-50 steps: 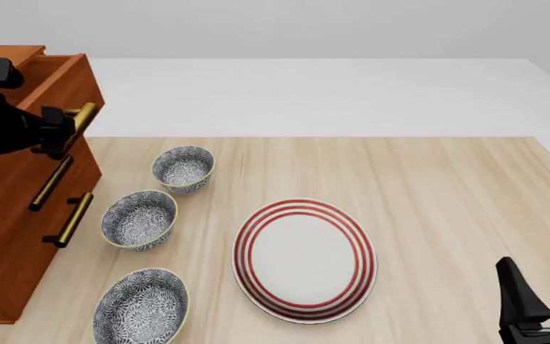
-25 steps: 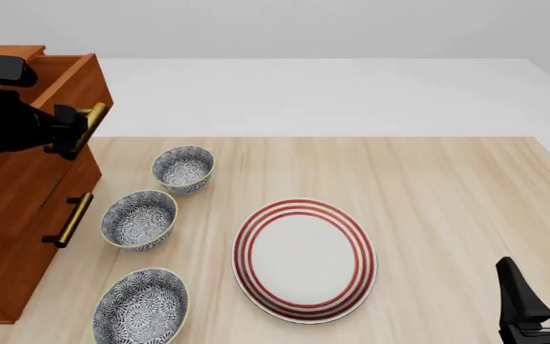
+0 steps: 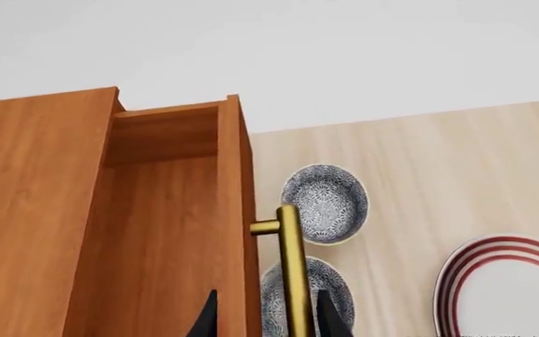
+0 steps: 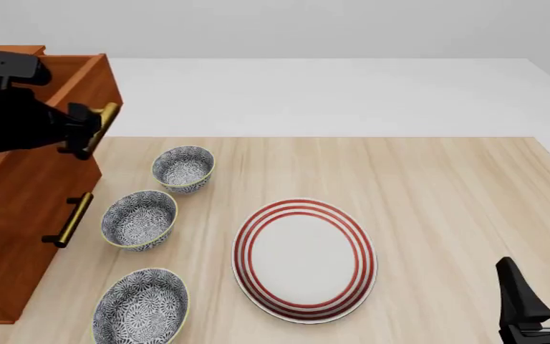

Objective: Open the top drawer of the cabinet.

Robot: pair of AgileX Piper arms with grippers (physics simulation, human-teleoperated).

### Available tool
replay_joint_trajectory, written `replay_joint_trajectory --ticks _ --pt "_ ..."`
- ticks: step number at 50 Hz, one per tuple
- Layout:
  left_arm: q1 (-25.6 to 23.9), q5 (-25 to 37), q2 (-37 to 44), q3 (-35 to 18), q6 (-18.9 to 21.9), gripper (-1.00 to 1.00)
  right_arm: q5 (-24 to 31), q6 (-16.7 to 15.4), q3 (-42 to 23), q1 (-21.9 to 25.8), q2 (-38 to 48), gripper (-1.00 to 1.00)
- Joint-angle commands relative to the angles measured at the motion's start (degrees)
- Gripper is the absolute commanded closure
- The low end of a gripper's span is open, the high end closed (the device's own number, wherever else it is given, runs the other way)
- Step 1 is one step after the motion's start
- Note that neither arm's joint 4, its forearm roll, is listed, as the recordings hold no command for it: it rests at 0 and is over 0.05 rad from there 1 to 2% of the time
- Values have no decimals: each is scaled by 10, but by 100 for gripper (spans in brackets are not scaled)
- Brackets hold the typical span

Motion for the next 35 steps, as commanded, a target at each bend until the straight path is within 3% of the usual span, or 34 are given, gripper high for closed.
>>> replay_joint_trajectory --ticks 1,35 --pt "-29 4 47 23 30 -100 0 0 0 0 0 -100" --pt "-78 -1 49 32 24 -100 0 0 0 0 0 -100"
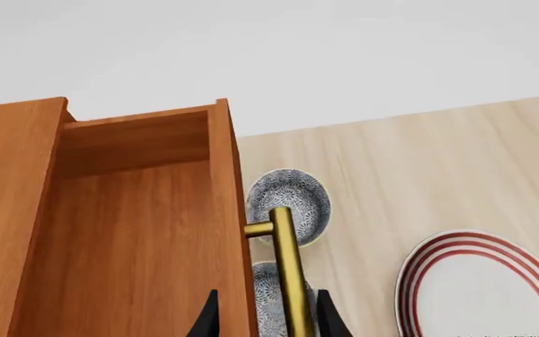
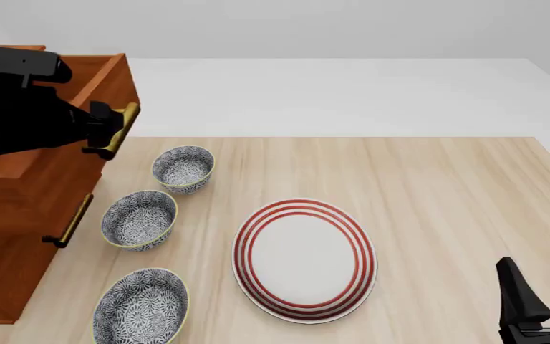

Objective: Open the top drawer of the cabinet.

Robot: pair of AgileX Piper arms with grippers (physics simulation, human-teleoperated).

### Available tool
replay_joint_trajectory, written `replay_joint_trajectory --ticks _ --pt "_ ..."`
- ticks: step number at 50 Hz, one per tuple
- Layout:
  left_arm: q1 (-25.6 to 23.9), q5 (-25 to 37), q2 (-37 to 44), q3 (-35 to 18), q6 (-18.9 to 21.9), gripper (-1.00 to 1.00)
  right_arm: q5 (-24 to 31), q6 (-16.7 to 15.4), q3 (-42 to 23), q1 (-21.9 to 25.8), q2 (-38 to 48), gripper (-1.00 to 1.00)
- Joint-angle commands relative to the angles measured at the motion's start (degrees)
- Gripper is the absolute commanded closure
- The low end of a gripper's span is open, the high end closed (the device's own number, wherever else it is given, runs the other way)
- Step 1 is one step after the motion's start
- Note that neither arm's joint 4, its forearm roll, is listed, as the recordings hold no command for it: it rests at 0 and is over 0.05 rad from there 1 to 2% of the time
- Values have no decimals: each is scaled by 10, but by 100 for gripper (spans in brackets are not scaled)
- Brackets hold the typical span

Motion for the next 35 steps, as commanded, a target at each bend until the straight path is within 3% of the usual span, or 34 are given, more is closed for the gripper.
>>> replay_joint_trajectory --ticks 1,35 --pt "-28 4 46 35 48 -100 0 0 0 0 0 -100" --pt "-82 -1 58 30 40 -100 0 0 0 0 0 -100"
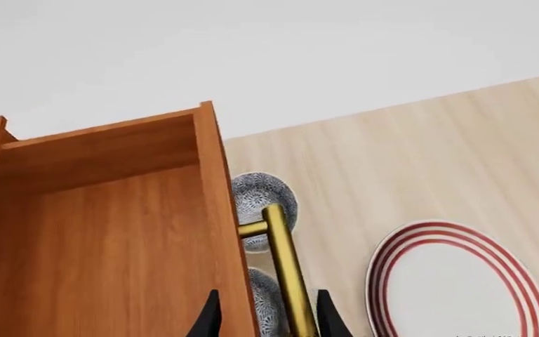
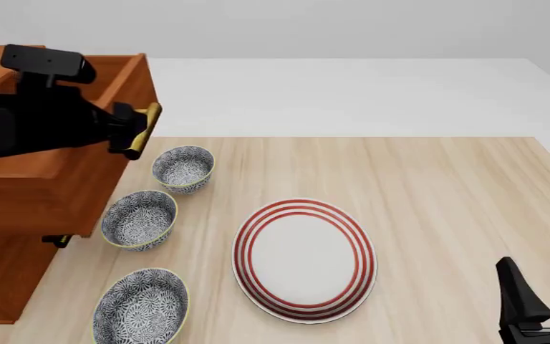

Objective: Open the top drawer of the cabinet.

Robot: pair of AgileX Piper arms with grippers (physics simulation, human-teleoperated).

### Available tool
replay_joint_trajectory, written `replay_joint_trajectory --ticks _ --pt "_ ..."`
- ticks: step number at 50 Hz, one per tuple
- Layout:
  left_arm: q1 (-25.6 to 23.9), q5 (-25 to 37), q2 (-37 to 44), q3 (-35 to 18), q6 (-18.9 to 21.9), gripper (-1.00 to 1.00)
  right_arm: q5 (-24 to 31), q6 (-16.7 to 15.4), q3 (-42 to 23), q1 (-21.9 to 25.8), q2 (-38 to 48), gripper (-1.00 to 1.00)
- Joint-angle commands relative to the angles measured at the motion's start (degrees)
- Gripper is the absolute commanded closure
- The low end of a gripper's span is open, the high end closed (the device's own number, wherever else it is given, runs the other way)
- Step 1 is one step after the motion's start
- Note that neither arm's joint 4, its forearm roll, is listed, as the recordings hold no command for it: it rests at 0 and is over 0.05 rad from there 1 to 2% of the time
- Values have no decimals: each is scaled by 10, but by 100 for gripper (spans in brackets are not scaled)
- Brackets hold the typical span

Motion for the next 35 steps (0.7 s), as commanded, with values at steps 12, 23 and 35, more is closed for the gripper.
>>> replay_joint_trajectory --ticks 12,23,35 --pt "-48 -1 55 37 37 -100 0 0 0 0 0 -100" --pt "-66 -3 57 36 31 -100 0 0 0 0 0 -100" --pt "-83 -11 68 36 30 -100 0 0 0 0 0 -100"
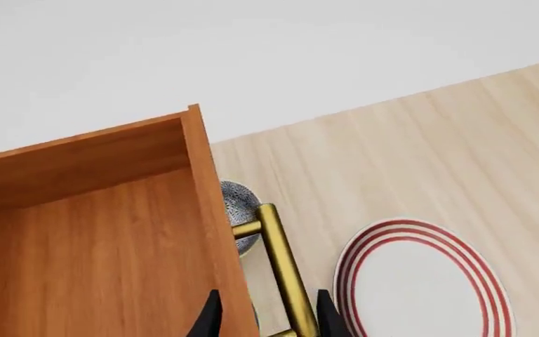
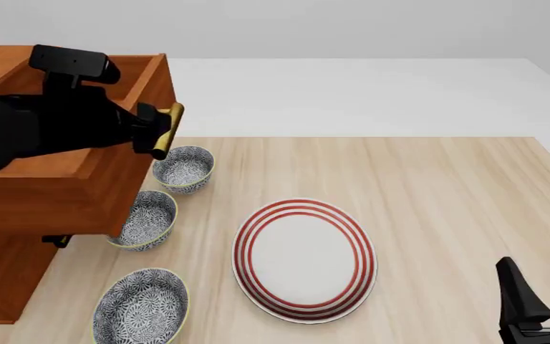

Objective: Open the top drawer of the cabinet.

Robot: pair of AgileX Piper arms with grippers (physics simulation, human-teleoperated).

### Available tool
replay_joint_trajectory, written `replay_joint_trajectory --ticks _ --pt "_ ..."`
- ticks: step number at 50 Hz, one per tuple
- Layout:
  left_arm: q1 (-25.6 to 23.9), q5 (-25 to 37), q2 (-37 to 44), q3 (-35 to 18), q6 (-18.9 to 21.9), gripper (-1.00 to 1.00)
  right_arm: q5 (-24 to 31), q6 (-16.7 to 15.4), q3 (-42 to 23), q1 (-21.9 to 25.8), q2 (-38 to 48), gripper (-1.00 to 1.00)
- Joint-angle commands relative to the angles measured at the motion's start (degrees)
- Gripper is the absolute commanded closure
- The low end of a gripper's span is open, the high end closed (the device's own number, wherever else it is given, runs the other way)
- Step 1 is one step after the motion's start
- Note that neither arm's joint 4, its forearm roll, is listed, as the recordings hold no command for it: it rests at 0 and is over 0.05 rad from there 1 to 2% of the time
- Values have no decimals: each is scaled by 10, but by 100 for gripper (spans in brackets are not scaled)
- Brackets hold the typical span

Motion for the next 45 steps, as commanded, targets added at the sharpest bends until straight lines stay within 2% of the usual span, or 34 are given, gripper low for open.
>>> replay_joint_trajectory --ticks 1,26,45 --pt "-31 2 58 42 43 -100 0 0 0 0 0 -100" --pt "-54 5 60 38 38 -100 0 0 0 0 0 -100" --pt "-67 47 12 -20 16 -100 0 0 0 0 0 -100"
